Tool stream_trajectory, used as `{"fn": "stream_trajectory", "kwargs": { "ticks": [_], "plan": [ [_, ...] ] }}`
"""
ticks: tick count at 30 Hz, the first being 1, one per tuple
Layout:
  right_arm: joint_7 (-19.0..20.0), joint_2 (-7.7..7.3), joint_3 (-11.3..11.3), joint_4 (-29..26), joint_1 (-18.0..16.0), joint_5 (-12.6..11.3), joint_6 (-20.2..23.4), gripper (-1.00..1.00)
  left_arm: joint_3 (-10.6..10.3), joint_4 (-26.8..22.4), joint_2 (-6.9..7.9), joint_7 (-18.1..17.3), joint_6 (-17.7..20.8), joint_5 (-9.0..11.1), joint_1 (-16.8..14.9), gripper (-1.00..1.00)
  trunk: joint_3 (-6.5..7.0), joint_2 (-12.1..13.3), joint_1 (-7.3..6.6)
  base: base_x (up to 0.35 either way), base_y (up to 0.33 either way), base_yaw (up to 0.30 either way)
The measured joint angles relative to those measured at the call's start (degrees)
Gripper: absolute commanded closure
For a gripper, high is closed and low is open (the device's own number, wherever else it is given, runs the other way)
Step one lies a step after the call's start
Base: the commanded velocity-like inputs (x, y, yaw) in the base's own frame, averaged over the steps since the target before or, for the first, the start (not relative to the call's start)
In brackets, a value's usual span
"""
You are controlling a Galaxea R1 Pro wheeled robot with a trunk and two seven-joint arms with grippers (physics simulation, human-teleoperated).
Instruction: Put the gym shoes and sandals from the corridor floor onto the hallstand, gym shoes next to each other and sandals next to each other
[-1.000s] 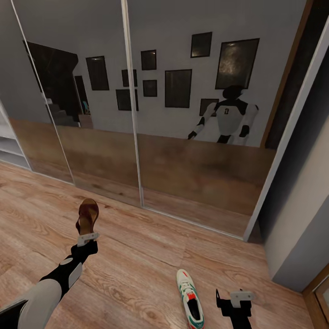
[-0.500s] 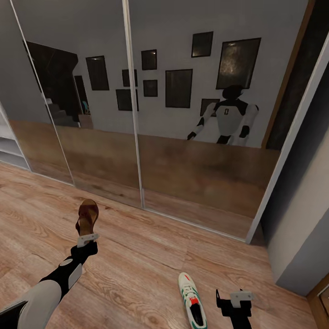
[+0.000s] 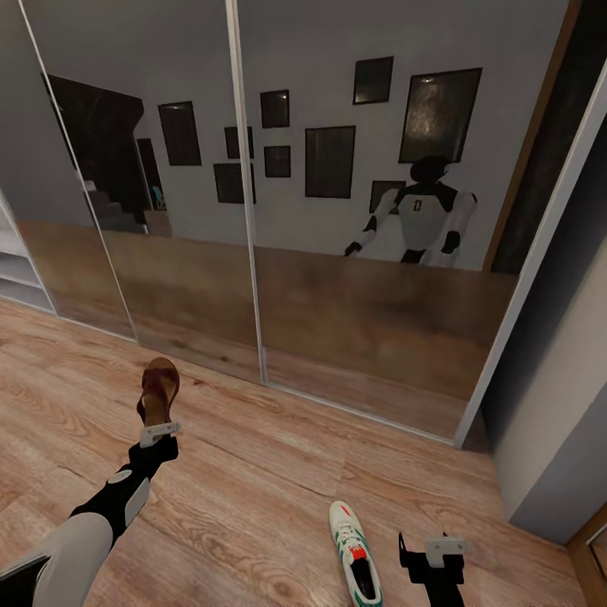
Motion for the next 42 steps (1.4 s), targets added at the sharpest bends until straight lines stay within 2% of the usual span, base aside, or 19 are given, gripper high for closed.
{"fn": "stream_trajectory", "kwargs": {
  "ticks": [16, 21, 23, 25, 27, 31, 40, 42],
  "plan": [
    [0.0, 0.05, -0.2, 0.0, 0.0, -0.1, 0.1, -1.0, -0.1, -0.4, -0.21, -0.4, 0.3, 0.0, 0.0, 1.0, -4.13, -6.4, 3.52, 0.0, 0.0, 0.012],
    [0.0, 0.24, -0.2, -0.9, 0.0, -0.1, 1.0, -1.0, -0.1, -0.4, -0.15, -0.4, 0.3, -0.1, 0.0, 1.0, -5.69, -6.5, 3.66, 0.0, 0.0, 0.08],
    [0.0, 0.28, -0.2, -1.8, 0.0, -0.1, 2.1, -1.0, -0.1, -0.4, -0.15, -0.4, 0.3, -0.1, 0.0, 1.0, -6.31, -6.5, 3.71, 0.0, 0.0, 0.094],
    [0.0, 0.33, -0.2, -3.8, 0.0, -0.1, 5.0, -1.0, -0.1, -0.4, -0.16, -0.4, 0.3, 0.0, 0.0, 1.0, -6.94, -6.6, 3.76, 0.0, 0.0, 0.1],
    [0.1, 0.36, -0.2, -7.7, 0.0, -0.1, 10.0, -1.0, -0.1, -0.5, -0.16, -0.4, 0.3, 0.0, -0.1, 1.0, -7.56, -6.6, 3.81, 0.0, 0.0, 0.104],
    [0.1, 0.33, -0.3, -11.4, 0.0, -0.1, 15.1, -1.0, -0.1, -0.7, -0.14, -0.3, 0.3, -0.1, -0.1, 1.0, -8.81, -6.6, 3.91, 0.0, 0.0, 0.106],
    [0.1, 0.38, -0.2, -13.8, 0.0, -0.1, 18.4, -1.0, -0.2, -0.9, -0.04, -0.3, 0.3, -0.1, -0.1, 1.0, -11.61, -6.8, 4.15, 0.0, 0.0, 0.109],
    [0.1, 0.39, -0.2, -13.9, 0.0, -0.1, 18.5, -1.0, -0.3, -0.9, -0.04, -0.3, 0.3, -0.1, -0.1, 1.0, -11.78, -6.8, 4.14, 0.0, 0.0, 0.155]
  ]
}}
